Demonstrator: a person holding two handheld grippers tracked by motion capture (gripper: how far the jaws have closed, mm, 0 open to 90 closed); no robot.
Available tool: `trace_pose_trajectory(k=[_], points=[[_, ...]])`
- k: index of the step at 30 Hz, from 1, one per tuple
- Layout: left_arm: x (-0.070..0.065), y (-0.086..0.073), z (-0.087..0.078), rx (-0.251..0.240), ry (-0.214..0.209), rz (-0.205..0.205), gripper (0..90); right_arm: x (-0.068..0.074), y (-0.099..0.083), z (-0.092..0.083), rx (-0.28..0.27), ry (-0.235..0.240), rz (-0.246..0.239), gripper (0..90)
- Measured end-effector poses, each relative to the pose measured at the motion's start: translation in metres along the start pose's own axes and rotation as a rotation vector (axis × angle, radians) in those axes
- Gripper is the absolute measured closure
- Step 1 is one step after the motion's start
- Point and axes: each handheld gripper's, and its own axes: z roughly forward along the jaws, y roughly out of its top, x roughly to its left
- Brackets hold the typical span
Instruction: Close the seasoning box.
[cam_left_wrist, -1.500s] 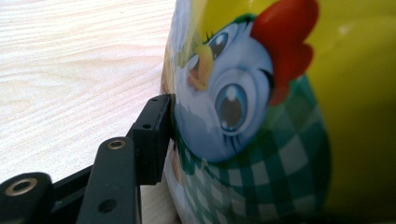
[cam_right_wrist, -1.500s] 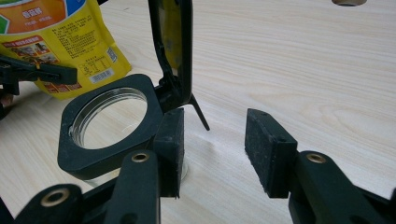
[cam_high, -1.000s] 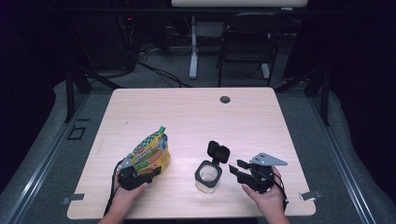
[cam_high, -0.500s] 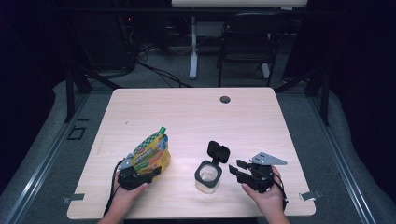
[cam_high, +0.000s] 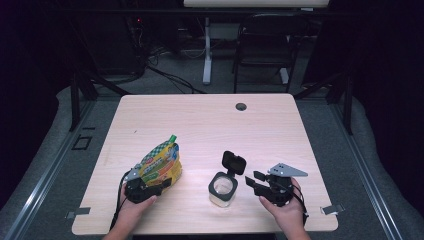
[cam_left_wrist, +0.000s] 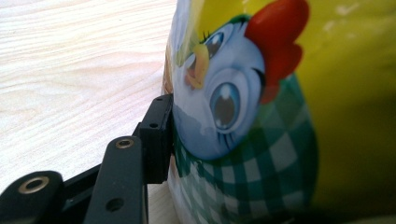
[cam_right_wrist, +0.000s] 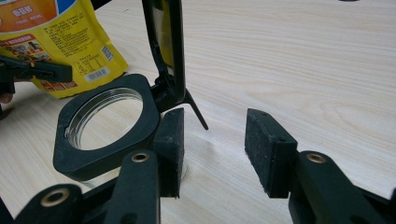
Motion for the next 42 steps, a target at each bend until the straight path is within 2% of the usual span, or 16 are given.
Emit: trace_pose_trajectory(k=[5,16,20,22,27,29,32,34,35,36,38,41,42], points=[[-0.001,0.001,-0.001,-0.007,0.006,-0.001,53.1,0.0,0.001,-0.001,0.0,-0.006,-0.002,57.8],[-0.008,0.01,-0.008,-0.014,0.029,0.056,53.1,0.001,0.001,-0.007,-0.021,-0.027,-0.019,56.5],[-0.01,0.013,-0.01,-0.012,0.047,0.1,53.1,0.002,0.001,-0.007,-0.026,-0.038,-0.023,54.8],[-0.012,0.013,-0.011,-0.016,0.049,0.099,53.1,0.003,0.001,-0.008,-0.028,-0.038,-0.02,53.6],[-0.013,0.015,-0.013,-0.006,0.054,0.122,53.1,0.006,0.001,-0.007,-0.046,-0.045,-0.059,50.5],[-0.014,0.015,-0.013,-0.004,0.059,0.129,53.1,0.008,0.002,-0.006,-0.048,-0.032,-0.055,51.3],[-0.014,0.015,-0.013,-0.003,0.056,0.14,53.1,0.01,0.002,-0.006,-0.043,-0.038,-0.072,53.4],[-0.015,0.015,-0.013,0.001,0.06,0.147,53.1,0.01,0.002,-0.004,-0.009,-0.005,-0.058,54.7],[-0.015,0.015,-0.013,0.001,0.058,0.147,53.1,0.01,0.001,-0.003,-0.003,-0.003,-0.065,54.6],[-0.016,0.016,-0.013,0.001,0.059,0.147,53.1,0.01,0.0,-0.002,0.008,-0.023,-0.095,53.8],[-0.016,0.016,-0.013,0.002,0.056,0.155,53.1,0.01,0.0,0.0,0.011,-0.036,-0.126,49.8],[-0.017,0.017,-0.014,0.005,0.063,0.157,53.1,0.012,-0.001,0.002,-0.019,-0.041,-0.157,45.4],[-0.017,0.017,-0.015,0.006,0.063,0.158,53.1,0.012,-0.001,0.002,-0.016,-0.04,-0.152,45.2]])
